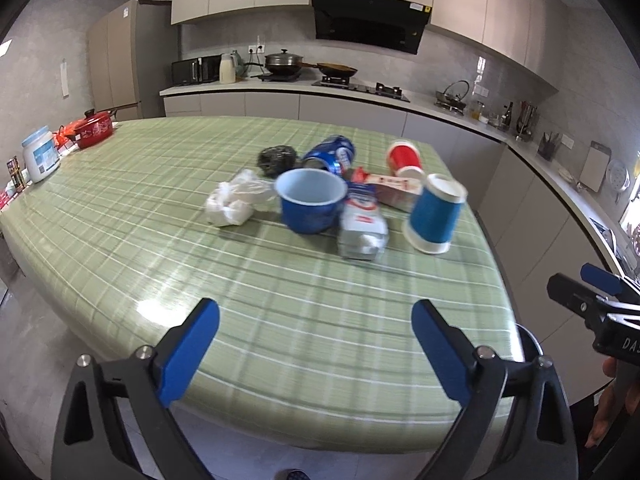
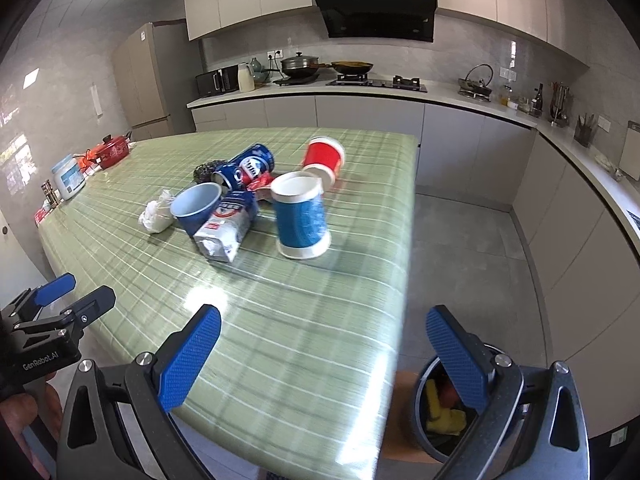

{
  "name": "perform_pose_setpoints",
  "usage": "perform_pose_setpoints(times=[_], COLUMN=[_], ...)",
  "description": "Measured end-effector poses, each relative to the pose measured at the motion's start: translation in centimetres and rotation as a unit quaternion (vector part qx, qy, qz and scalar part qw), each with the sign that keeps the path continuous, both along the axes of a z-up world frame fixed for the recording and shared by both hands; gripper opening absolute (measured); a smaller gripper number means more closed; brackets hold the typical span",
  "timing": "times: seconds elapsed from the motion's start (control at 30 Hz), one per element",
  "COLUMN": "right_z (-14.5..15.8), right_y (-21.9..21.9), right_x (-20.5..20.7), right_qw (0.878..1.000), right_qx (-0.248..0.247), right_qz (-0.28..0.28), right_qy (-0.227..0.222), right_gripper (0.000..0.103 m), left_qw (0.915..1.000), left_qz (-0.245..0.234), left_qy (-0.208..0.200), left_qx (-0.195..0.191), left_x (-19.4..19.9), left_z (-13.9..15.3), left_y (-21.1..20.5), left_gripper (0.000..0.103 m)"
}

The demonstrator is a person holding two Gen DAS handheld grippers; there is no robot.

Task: Collect trash
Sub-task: 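Grasp the white rice bag with the right tool while the left tool grasps the white plastic bag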

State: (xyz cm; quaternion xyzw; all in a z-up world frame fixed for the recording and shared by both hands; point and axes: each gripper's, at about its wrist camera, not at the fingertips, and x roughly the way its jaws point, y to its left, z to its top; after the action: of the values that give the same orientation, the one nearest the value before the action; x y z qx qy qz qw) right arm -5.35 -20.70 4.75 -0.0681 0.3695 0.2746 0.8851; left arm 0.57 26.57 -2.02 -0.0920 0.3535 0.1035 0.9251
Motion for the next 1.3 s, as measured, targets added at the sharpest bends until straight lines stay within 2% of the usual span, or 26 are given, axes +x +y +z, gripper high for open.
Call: perform_pose_setpoints(times=[0.3,0.47,0.53,0.7,1.2,1.3], right_z=[-1.1,-2.3,-2.7,-3.9,-7.5,-8.2], right_y=[7.0,11.3,12.7,15.5,19.8,20.2], right_x=[0.8,1.5,1.8,3.0,7.9,8.8], right_qw=[1.000,0.999,0.999,0.999,0.996,0.996], right_qx=[0.000,-0.004,-0.007,-0.016,-0.045,-0.051], right_qz=[0.014,0.027,0.028,0.027,0.009,0.004], right_qy=[0.012,0.025,0.028,0.037,0.071,0.078], right_gripper=[0.094,0.085,0.084,0.083,0.072,0.069], left_qw=[0.9999,0.9997,0.9995,0.9995,0.9985,0.9976], left_qz=[0.008,0.014,0.014,0.004,-0.025,-0.035], left_qy=[0.011,0.018,0.023,0.028,0.046,0.054], left_qx=[-0.007,-0.013,-0.017,-0.015,-0.016,-0.023], left_x=[2.2,3.6,4.2,6.0,12.5,13.8], left_z=[-1.9,-3.0,-3.5,-4.2,-6.3,-6.5], left_y=[5.9,8.8,9.8,11.2,13.9,14.3], left_gripper=[0.092,0.091,0.084,0.080,0.077,0.072])
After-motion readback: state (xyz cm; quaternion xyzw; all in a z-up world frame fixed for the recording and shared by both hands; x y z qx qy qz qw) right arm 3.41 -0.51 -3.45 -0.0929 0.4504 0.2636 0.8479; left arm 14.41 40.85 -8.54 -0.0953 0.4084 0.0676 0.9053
